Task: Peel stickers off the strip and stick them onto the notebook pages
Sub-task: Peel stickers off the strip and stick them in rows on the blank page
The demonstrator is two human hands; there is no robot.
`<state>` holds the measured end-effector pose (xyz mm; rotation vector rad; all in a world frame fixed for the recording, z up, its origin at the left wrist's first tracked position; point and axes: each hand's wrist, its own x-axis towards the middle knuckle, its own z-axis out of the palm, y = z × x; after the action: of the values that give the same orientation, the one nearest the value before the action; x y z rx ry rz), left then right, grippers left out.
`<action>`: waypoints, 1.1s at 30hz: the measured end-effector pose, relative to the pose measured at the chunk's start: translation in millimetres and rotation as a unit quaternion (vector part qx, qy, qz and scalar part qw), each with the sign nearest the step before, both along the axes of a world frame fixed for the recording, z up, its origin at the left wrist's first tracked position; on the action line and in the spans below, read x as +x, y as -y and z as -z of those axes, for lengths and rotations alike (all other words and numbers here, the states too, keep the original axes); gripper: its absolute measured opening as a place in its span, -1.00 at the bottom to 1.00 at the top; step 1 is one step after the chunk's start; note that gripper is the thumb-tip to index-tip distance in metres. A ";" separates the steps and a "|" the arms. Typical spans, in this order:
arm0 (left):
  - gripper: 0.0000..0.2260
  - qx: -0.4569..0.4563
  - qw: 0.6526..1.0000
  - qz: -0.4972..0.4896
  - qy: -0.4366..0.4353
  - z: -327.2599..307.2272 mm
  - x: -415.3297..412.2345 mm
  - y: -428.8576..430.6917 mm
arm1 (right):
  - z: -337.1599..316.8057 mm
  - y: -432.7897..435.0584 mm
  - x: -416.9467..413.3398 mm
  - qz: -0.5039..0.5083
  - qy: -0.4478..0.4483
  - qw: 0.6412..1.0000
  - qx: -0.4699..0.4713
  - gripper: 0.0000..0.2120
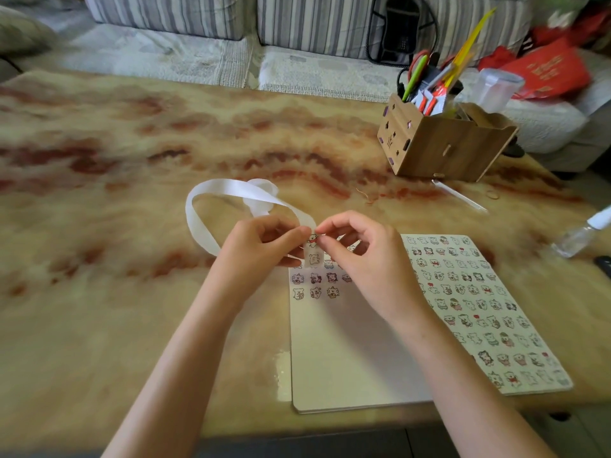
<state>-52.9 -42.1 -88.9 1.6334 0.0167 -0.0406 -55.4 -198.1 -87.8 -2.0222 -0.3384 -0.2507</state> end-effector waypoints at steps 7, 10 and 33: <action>-0.89 0.008 1.000 0.001 -0.001 2.2 1.5 1.4 | 0.7 0.6 0.9 0.009 0.017 1.000 -0.024 -0.89; -0.91 0.007 1.000 0.000 -0.006 2.5 1.5 1.7 | 1.5 0.2 0.9 0.011 0.015 0.999 -0.028 -0.90; -0.87 0.023 0.999 -0.026 -0.027 4.7 -0.2 2.6 | -2.1 3.5 0.1 -0.018 -0.079 0.997 -0.016 -0.95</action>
<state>-53.1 -44.7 -93.6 1.6765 0.1021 -0.0438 -55.3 -201.6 -85.7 -2.0511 -0.2805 -0.0639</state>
